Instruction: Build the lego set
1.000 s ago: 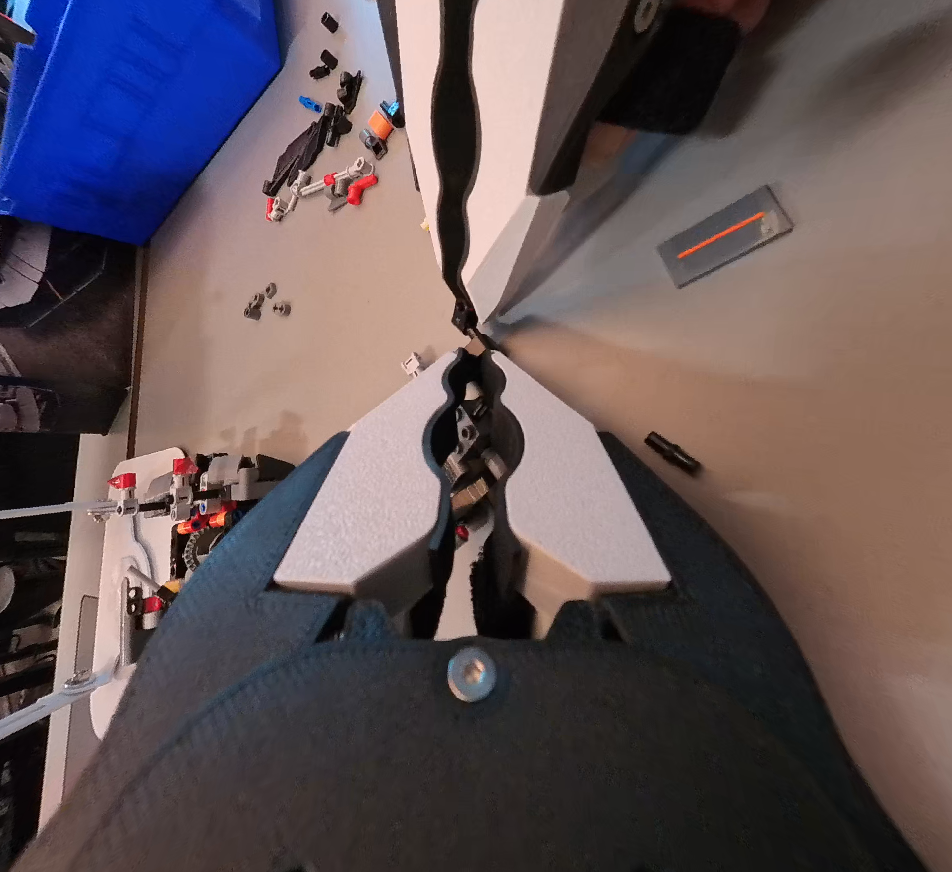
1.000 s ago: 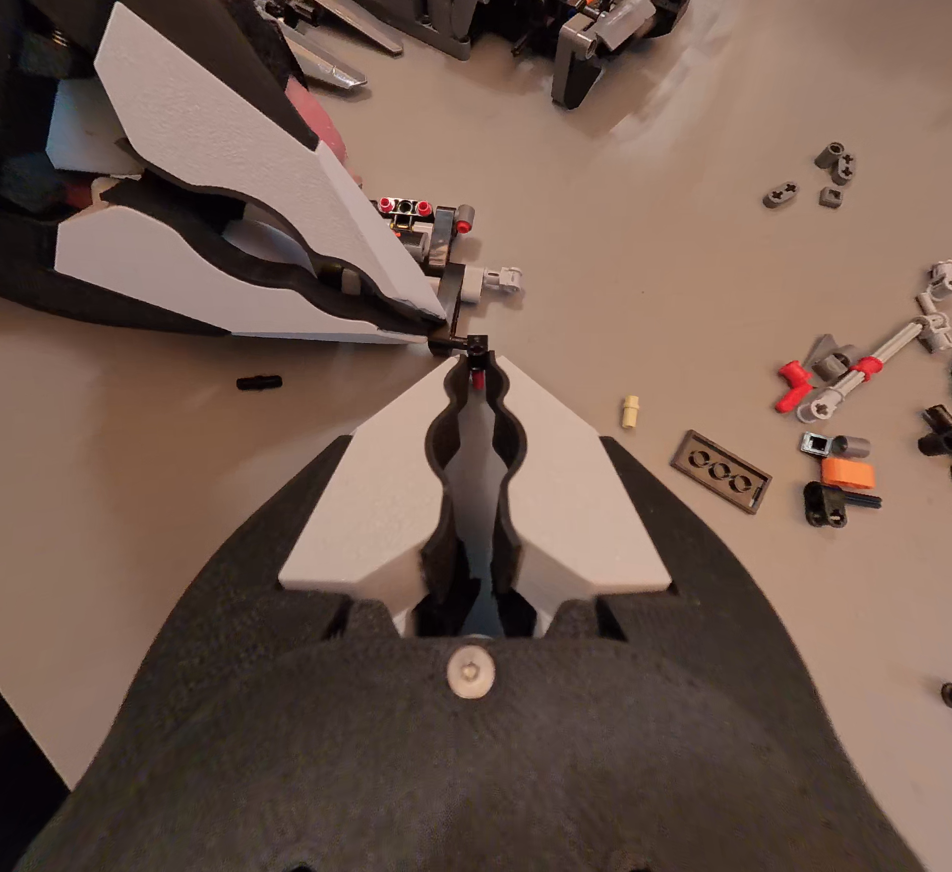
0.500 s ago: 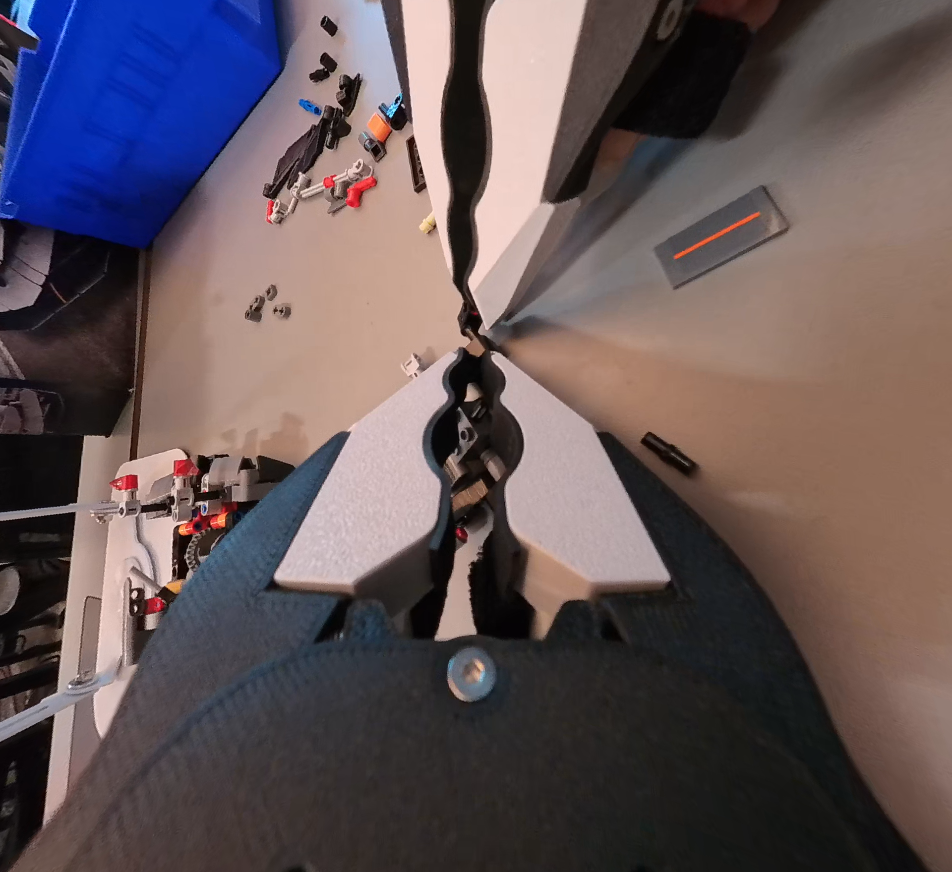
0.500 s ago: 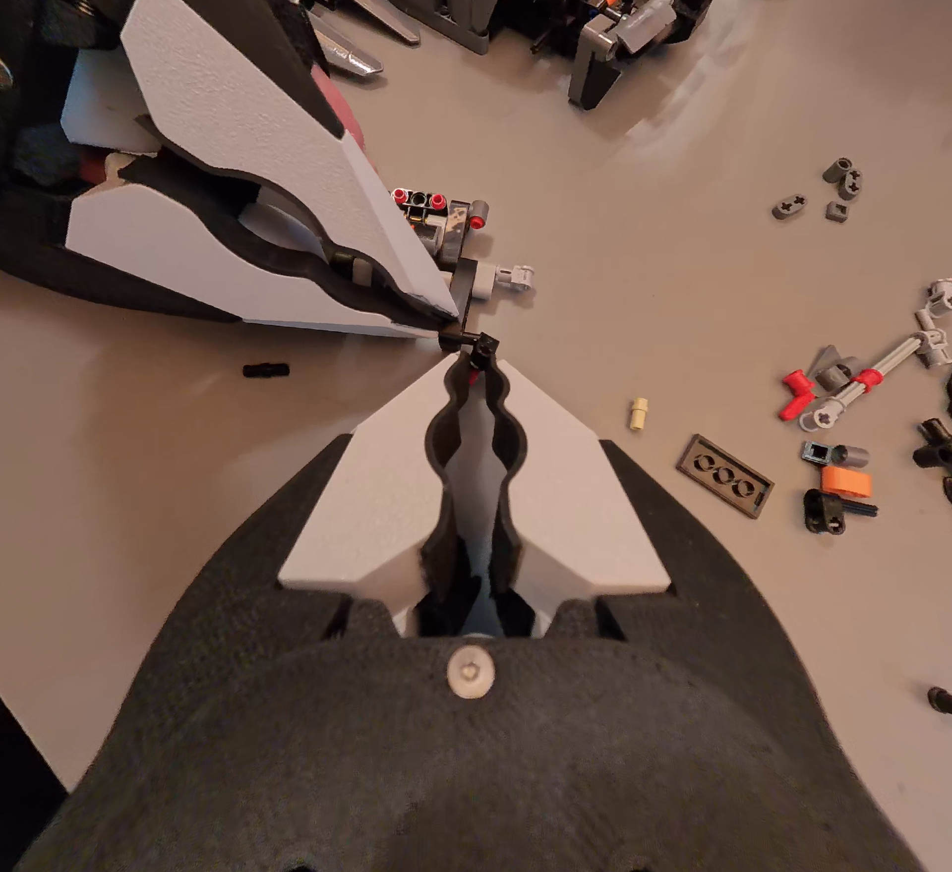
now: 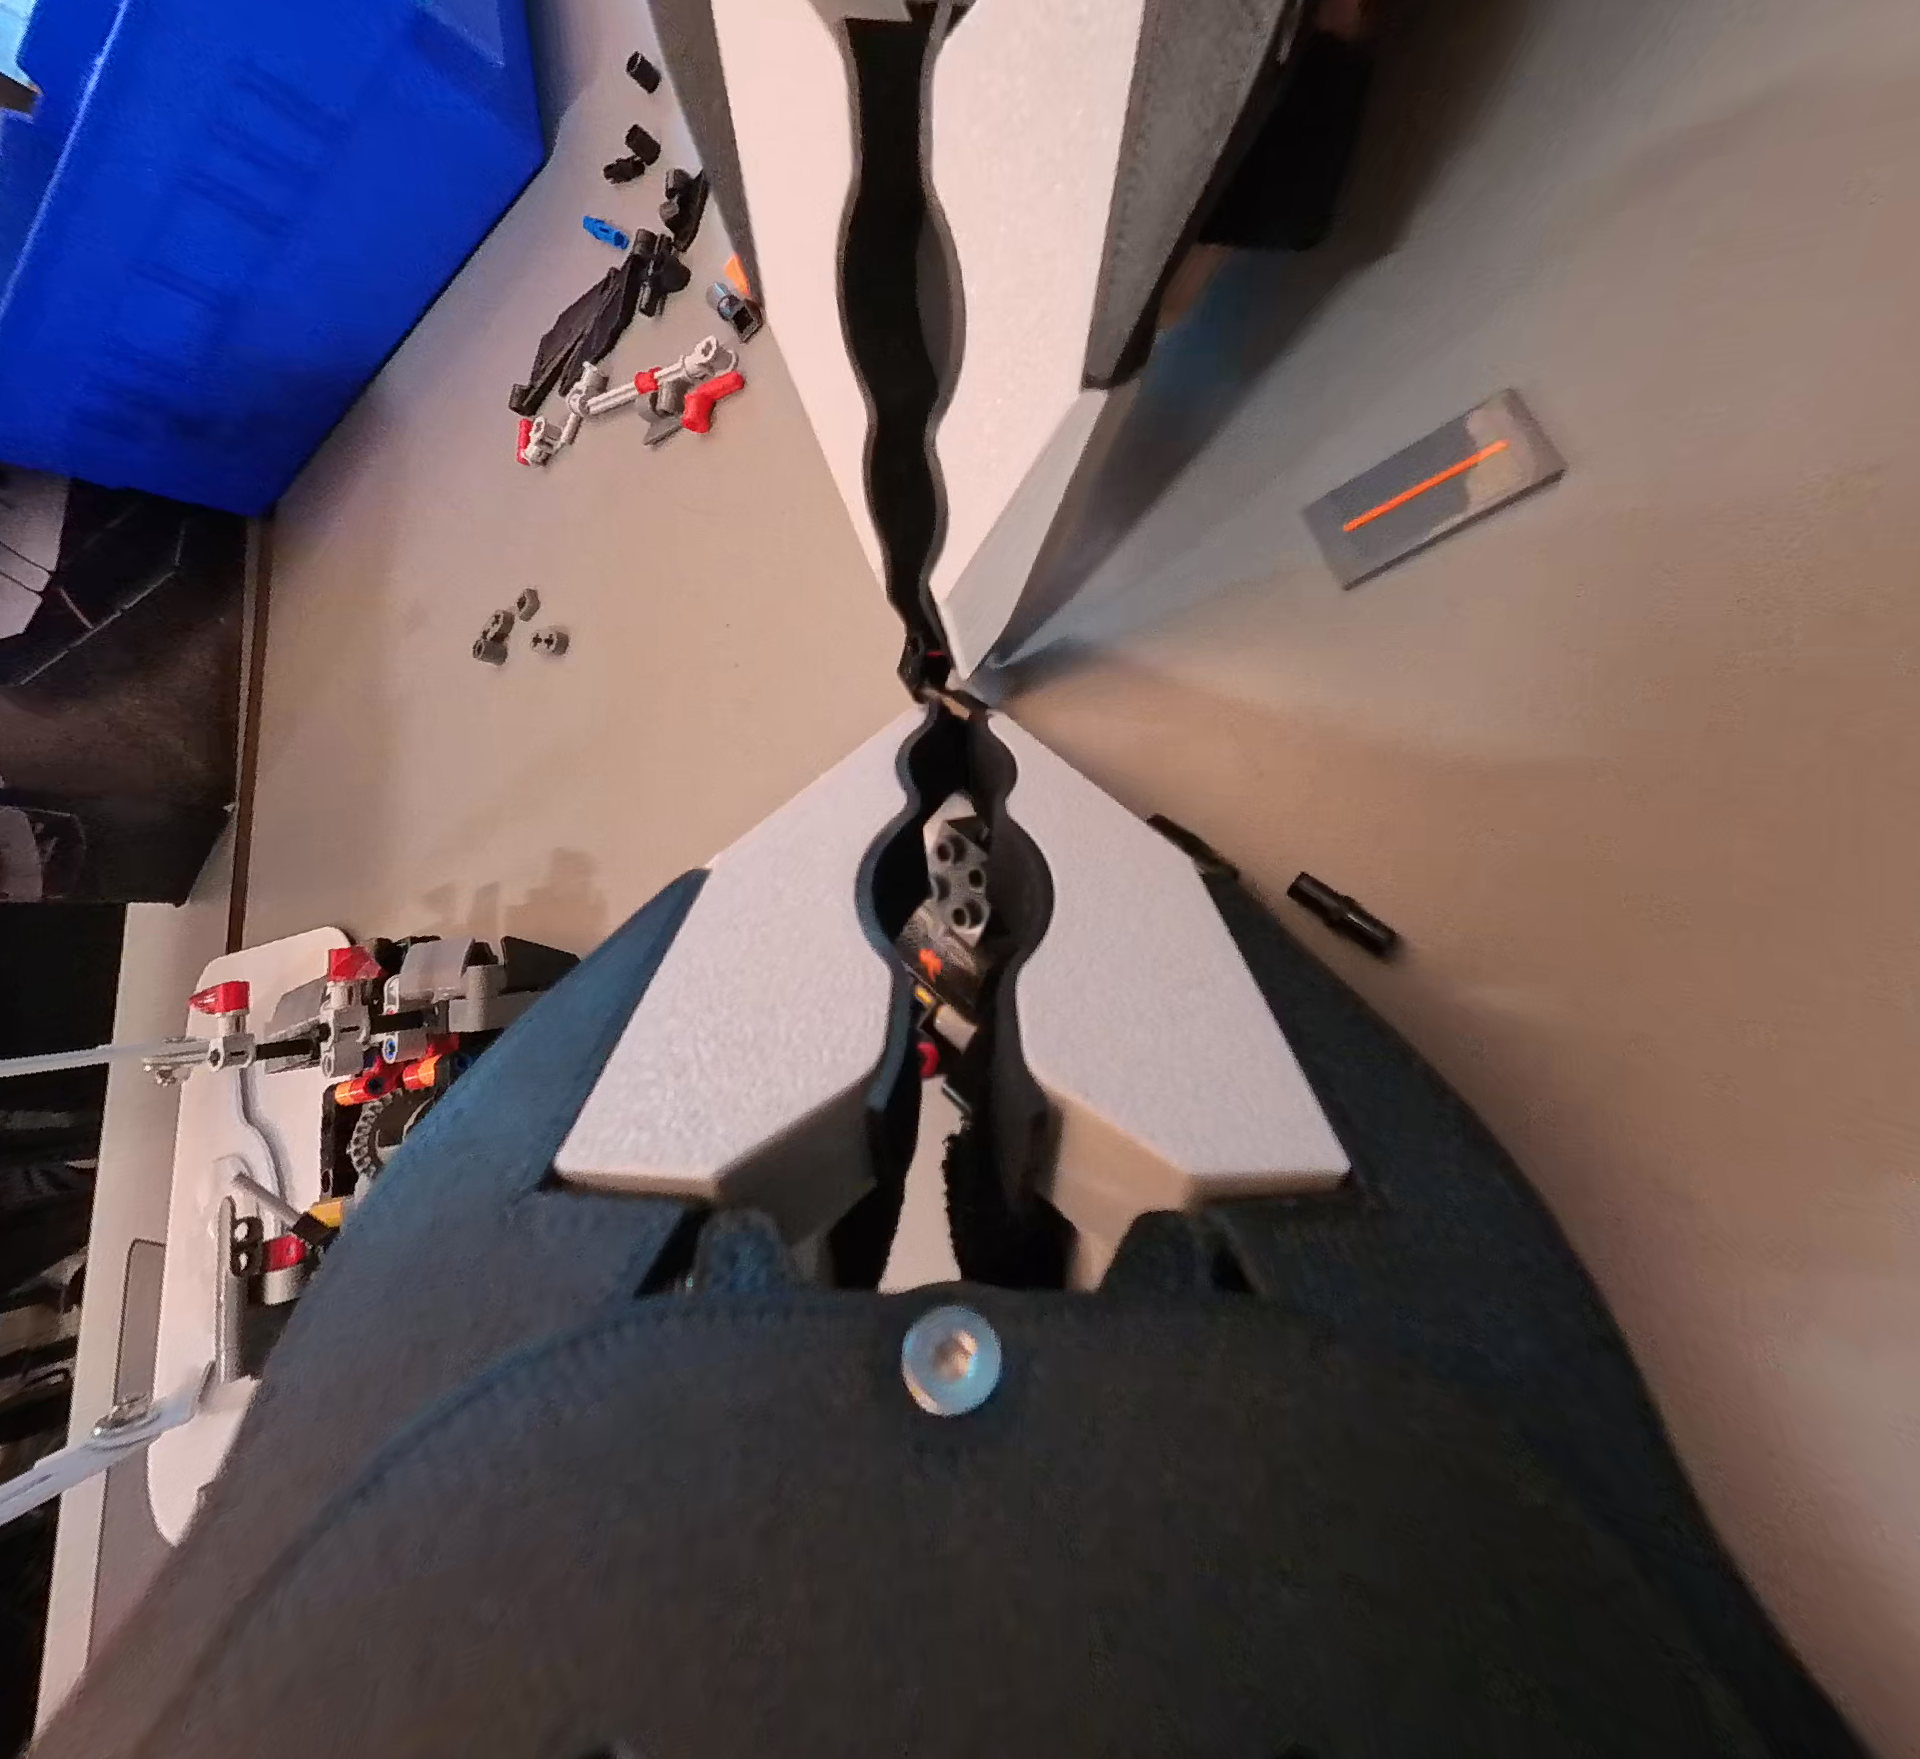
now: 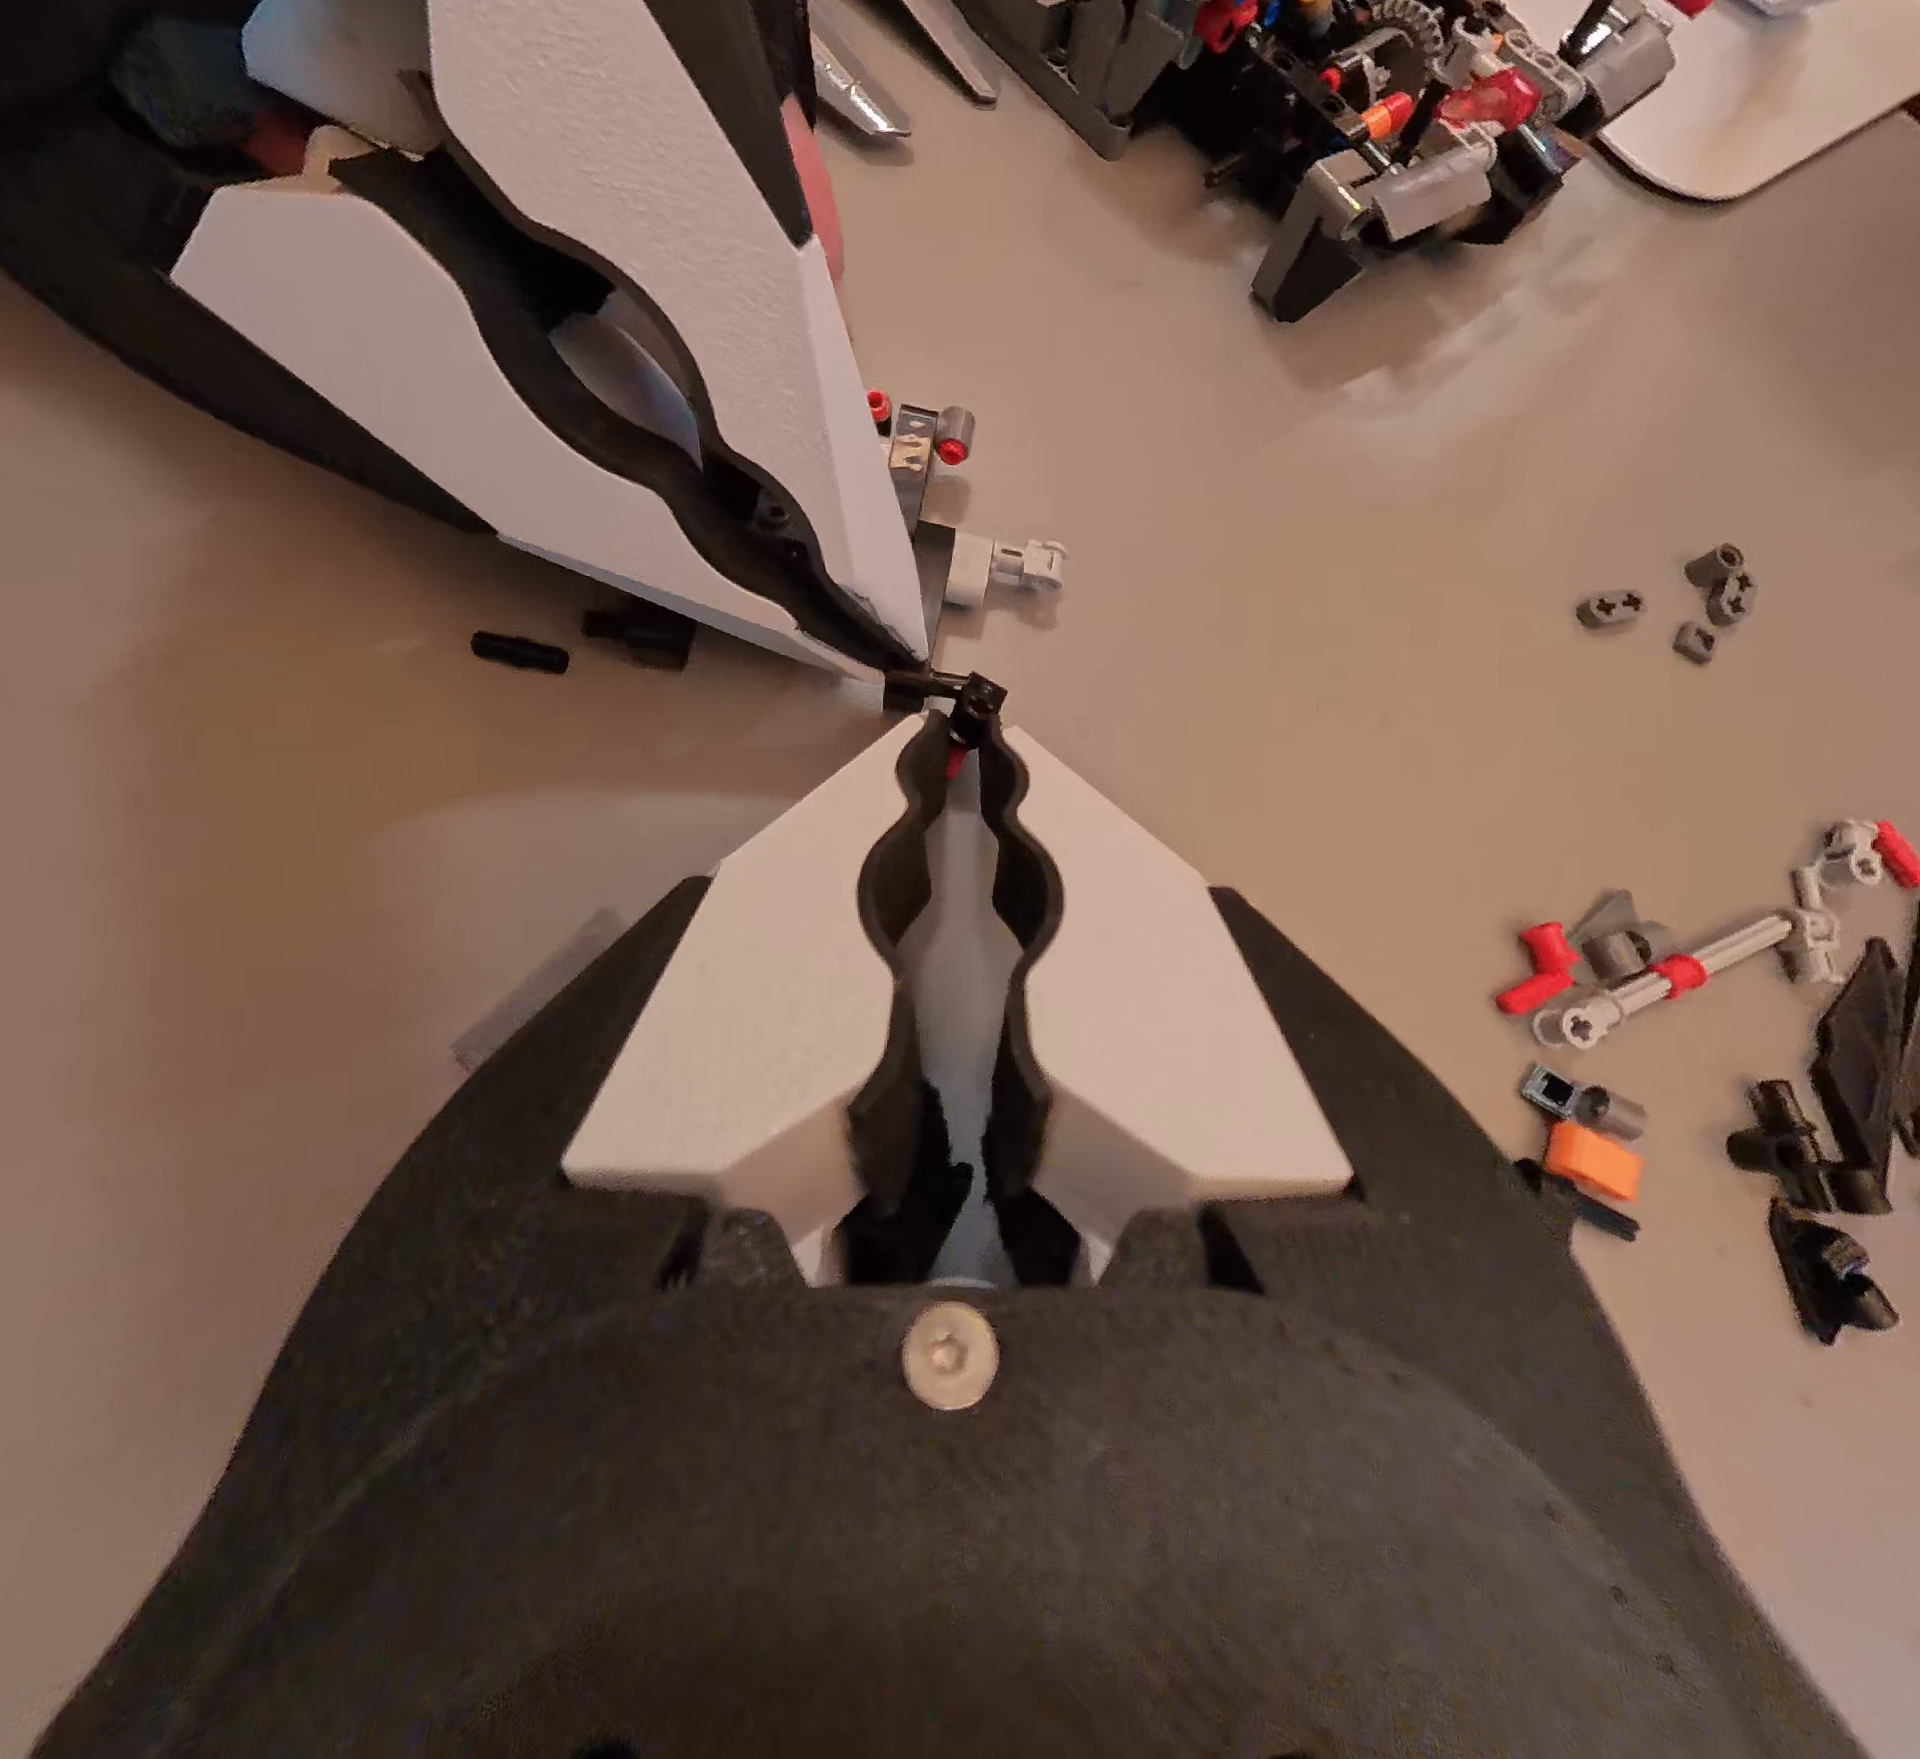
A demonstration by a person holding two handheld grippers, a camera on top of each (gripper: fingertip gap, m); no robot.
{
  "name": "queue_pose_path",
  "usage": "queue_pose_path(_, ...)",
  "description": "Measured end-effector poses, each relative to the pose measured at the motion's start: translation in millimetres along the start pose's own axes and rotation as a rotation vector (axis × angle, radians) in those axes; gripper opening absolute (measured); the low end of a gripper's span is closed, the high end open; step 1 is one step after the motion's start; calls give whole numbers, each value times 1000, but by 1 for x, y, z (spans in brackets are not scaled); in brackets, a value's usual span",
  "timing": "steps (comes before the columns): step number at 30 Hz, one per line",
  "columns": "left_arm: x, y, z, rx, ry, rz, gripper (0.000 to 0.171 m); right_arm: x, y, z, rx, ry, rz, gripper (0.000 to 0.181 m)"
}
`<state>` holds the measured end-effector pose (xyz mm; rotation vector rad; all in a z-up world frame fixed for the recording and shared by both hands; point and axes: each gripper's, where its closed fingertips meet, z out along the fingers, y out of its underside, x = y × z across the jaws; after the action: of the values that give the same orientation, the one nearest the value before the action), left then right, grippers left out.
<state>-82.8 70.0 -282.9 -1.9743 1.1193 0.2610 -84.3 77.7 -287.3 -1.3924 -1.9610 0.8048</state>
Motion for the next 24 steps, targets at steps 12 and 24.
queue_pose_path(12, 1, -1, 0, 20, 27, -21, 1, -6, -2, -1, 34, -124, -201, 3)
queue_pose_path(24, 3, -6, -1, 55, 54, -40, 0, 0, -5, -10, 32, -212, -166, 11)
